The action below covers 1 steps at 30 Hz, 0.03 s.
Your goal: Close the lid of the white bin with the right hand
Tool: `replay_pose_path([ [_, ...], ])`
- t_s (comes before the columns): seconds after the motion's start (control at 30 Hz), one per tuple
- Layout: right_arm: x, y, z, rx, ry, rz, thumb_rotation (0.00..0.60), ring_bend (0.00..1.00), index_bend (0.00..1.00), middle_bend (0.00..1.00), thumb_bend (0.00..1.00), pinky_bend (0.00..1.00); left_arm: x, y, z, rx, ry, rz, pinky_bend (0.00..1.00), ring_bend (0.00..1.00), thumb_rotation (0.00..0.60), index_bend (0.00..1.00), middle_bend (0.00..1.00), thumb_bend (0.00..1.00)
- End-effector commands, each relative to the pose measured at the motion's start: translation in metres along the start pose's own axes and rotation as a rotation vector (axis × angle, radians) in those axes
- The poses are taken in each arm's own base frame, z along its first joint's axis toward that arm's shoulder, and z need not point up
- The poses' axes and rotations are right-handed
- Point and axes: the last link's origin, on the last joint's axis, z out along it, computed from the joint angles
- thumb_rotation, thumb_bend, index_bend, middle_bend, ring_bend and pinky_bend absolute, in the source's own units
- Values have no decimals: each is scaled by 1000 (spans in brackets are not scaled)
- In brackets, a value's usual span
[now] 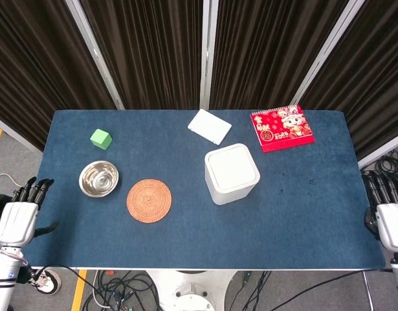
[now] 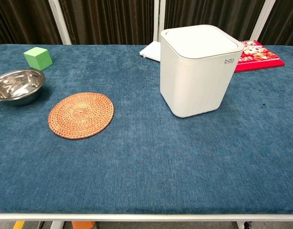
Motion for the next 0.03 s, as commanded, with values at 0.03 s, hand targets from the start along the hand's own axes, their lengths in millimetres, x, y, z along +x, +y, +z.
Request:
replay_pose_path([
  [0.03,-32,18,-38,-113,-24,10,600,0,0,0,209,0,-1,0,-1,2,0,0,190,52,600,119,125,0],
])
